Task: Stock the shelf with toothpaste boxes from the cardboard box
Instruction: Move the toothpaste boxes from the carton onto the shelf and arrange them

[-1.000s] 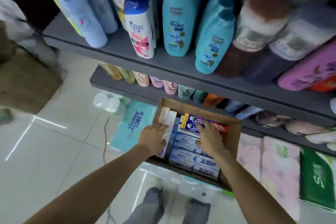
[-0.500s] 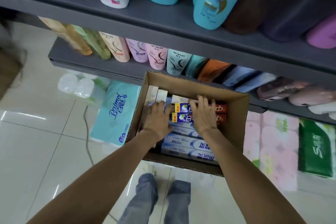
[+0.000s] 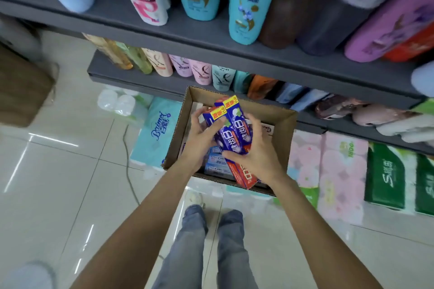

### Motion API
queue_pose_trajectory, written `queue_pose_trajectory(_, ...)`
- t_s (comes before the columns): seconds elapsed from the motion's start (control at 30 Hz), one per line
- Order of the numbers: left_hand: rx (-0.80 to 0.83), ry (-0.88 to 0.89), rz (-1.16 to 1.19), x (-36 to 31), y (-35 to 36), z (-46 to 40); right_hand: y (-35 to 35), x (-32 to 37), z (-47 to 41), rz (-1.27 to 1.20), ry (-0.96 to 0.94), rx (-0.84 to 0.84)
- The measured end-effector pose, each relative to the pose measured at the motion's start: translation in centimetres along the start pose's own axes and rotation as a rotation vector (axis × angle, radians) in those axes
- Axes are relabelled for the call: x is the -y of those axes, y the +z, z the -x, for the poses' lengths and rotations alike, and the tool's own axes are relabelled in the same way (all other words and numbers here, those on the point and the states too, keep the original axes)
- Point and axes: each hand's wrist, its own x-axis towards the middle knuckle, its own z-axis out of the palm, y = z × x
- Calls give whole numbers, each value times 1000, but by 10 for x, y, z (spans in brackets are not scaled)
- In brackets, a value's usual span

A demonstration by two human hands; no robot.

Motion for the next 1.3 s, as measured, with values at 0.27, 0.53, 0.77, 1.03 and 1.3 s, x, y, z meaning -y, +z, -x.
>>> queue_pose_trajectory(0.27, 50, 19, -46, -64, 31, 86, -87, 69, 53, -283, 3, 157)
queue_pose_trajectory(0.53, 3, 67, 362, -104, 41, 134, -156, 99, 86, -895, 42, 73)
queue_pose_trajectory(0.77, 87, 131, 307, -150, 23, 155, -167, 145, 92, -1034, 89, 141)
queue_pose_trajectory(1.03, 104, 448, 140, -252, -30, 176, -163, 256, 61, -808, -236, 233)
queue_pose_trajectory(1.3, 115, 653, -66, -374, -78, 156, -166, 369, 20, -653, -496, 27)
